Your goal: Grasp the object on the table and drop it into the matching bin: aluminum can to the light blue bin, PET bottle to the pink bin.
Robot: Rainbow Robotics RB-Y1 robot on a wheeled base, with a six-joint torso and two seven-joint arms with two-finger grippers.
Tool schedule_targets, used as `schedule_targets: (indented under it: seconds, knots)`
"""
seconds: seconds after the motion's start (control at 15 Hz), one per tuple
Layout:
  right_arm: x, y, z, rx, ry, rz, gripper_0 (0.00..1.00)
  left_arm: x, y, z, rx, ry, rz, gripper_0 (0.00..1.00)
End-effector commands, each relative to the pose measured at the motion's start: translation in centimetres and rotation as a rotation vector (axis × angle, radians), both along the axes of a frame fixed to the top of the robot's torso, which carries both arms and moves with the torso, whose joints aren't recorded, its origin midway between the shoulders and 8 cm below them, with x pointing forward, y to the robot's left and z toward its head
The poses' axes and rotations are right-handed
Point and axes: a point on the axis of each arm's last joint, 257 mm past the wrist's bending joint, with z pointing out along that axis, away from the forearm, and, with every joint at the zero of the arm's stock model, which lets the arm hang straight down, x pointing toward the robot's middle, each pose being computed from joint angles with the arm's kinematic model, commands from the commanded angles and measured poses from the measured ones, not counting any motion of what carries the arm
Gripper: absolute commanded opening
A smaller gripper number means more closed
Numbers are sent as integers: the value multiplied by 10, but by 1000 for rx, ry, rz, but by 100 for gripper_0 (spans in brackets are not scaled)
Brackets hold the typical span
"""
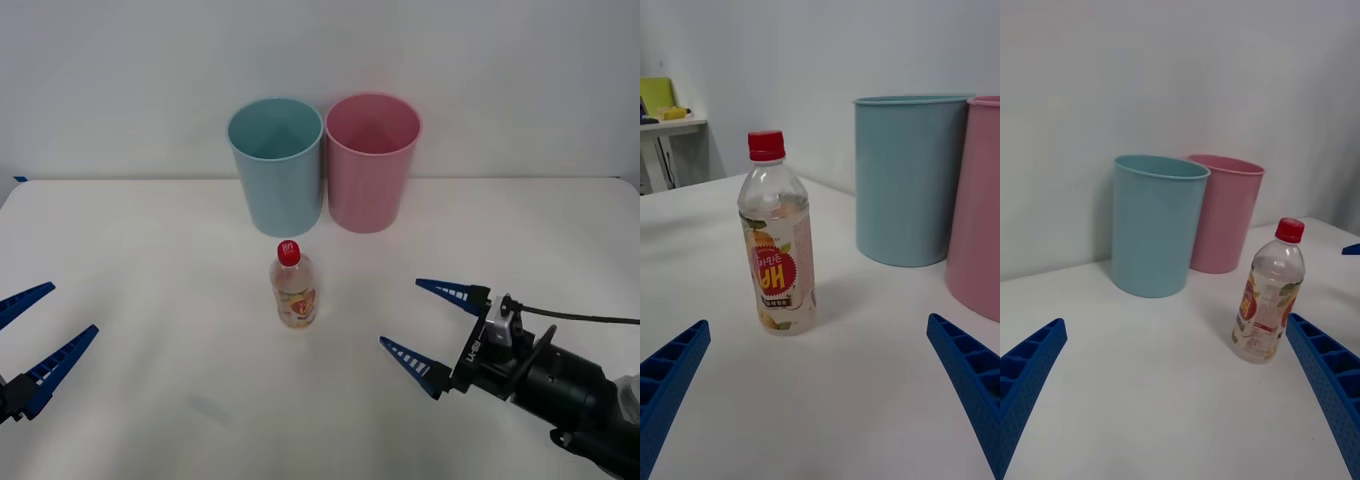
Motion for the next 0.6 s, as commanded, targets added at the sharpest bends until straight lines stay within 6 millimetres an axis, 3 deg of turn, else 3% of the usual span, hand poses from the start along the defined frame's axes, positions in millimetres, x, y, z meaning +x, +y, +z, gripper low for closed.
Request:
schedule_targets:
  seconds: [0.07,0.6]
  knots:
    - [13,23,-9,-9,0,17,100,0,0,0,0,0,0,100]
    - [28,83,-20,-30,-2,34,100,0,0,0,0,0,0,100]
